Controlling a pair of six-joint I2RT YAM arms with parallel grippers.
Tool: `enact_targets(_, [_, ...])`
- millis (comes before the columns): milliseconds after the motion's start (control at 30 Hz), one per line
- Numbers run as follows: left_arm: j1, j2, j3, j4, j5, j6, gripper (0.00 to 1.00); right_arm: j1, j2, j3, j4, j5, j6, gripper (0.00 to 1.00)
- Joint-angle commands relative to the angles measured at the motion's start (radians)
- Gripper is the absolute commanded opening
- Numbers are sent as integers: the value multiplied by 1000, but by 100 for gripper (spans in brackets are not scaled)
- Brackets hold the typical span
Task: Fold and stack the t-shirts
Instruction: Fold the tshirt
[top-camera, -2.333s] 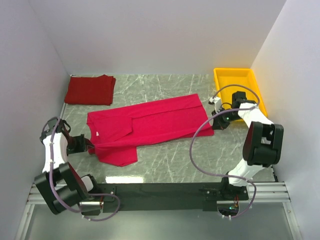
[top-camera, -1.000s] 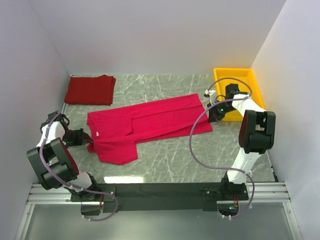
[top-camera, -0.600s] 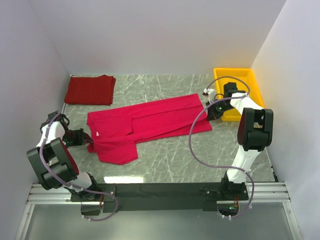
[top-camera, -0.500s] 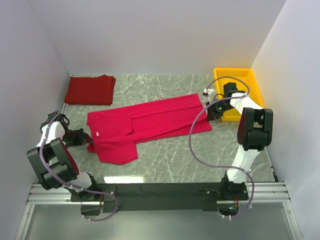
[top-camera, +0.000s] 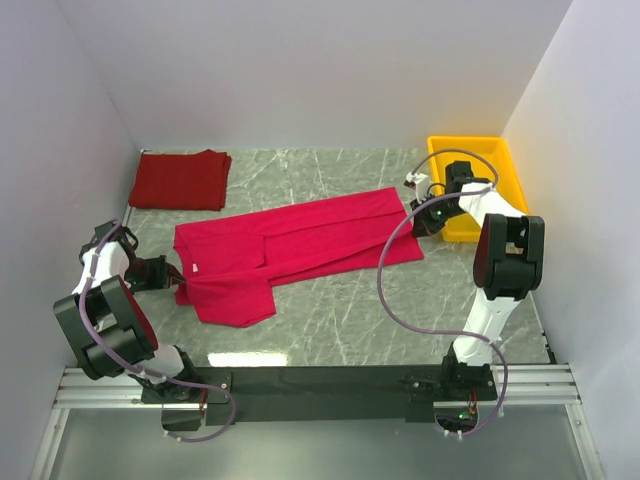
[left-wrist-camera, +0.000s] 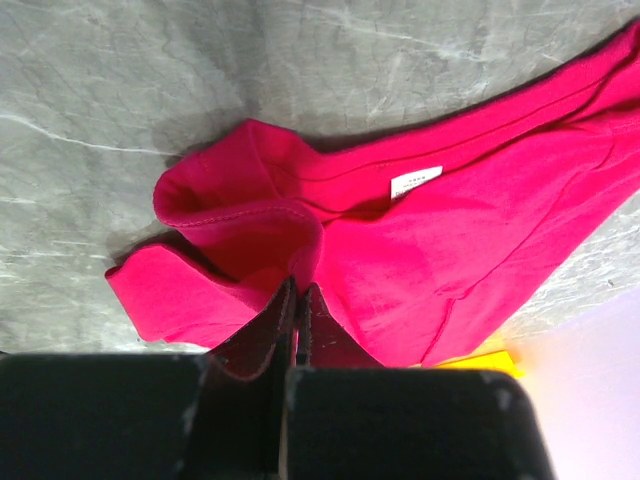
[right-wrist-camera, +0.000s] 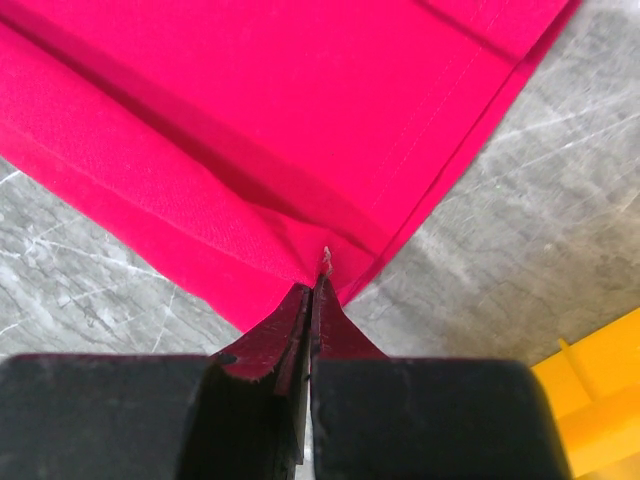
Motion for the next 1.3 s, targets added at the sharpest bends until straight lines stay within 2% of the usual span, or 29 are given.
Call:
enact_targets(0, [4, 7, 35, 9, -11, 9, 2, 11, 18, 51, 27, 14, 13, 0])
enact_targets(267, [2, 7, 42, 13, -8, 6, 9, 26, 36, 77, 31, 21, 28, 1])
enact_targets(600, [4, 15, 49, 21, 5, 6, 13, 31, 50, 97, 45, 42, 51, 4])
enact_targets(800, [5, 1, 61, 26, 7, 10, 27, 31, 50, 106, 85, 77, 114, 15])
enact_targets(1000, [5, 1, 95, 6, 6, 32, 34, 32, 47, 134, 90, 94, 163, 40])
enact_targets(1167, [8, -8, 134, 3, 12, 51, 38, 32, 25, 146, 108, 85, 206, 41])
enact_targets(1267, [10, -5, 181, -7, 10, 91, 45, 35, 21, 157, 123, 112, 258, 41])
